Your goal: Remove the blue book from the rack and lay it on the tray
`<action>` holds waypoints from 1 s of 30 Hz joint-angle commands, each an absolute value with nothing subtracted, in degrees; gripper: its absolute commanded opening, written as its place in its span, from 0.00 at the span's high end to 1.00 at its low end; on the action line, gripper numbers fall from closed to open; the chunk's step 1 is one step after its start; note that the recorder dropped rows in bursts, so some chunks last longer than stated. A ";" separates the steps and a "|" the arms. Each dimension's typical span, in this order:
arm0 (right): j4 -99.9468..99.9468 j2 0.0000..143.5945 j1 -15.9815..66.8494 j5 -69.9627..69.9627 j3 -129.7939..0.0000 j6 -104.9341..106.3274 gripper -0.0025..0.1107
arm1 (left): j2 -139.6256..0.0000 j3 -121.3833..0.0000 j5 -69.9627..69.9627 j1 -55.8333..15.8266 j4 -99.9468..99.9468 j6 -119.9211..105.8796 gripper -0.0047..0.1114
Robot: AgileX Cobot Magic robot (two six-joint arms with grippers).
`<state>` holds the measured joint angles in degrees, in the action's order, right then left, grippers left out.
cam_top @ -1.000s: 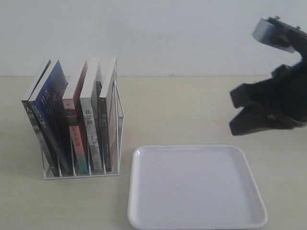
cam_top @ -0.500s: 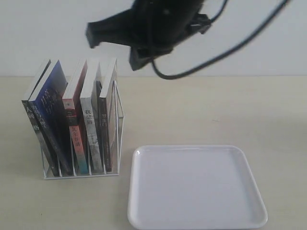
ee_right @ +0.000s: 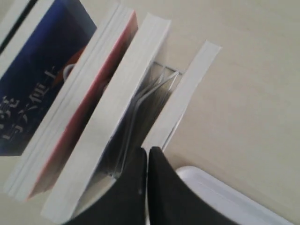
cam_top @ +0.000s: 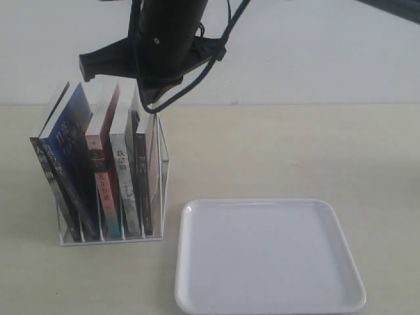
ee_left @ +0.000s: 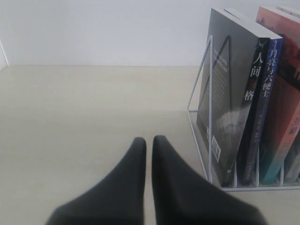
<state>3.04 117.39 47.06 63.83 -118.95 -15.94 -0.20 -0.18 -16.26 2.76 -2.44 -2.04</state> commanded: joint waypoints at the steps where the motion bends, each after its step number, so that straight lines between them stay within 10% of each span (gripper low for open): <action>1: 3.84 117.51 47.10 64.77 -119.63 -15.51 0.91 | 0.00 0.00 -16.00 2.77 -2.37 -1.91 0.92; 9: 3.61 117.51 47.10 64.27 -119.63 -18.12 0.43 | 0.00 0.00 -16.00 2.77 -2.37 -1.91 0.92; 16: 3.82 119.15 47.10 64.04 -119.63 -19.38 0.61 | 0.00 0.00 -15.86 2.77 -2.37 -1.91 0.92; 26: 3.93 121.10 47.10 63.37 -119.63 -19.81 0.57 | 0.00 0.00 -15.86 2.77 -2.37 -1.91 0.92; 30: 4.27 121.10 47.10 63.03 -119.63 -20.34 0.75 | 0.00 0.00 -15.86 2.77 -2.37 -1.91 0.92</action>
<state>3.44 121.19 47.06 63.67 -119.24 -20.20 -0.20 -0.18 -16.26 2.76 -2.44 -2.04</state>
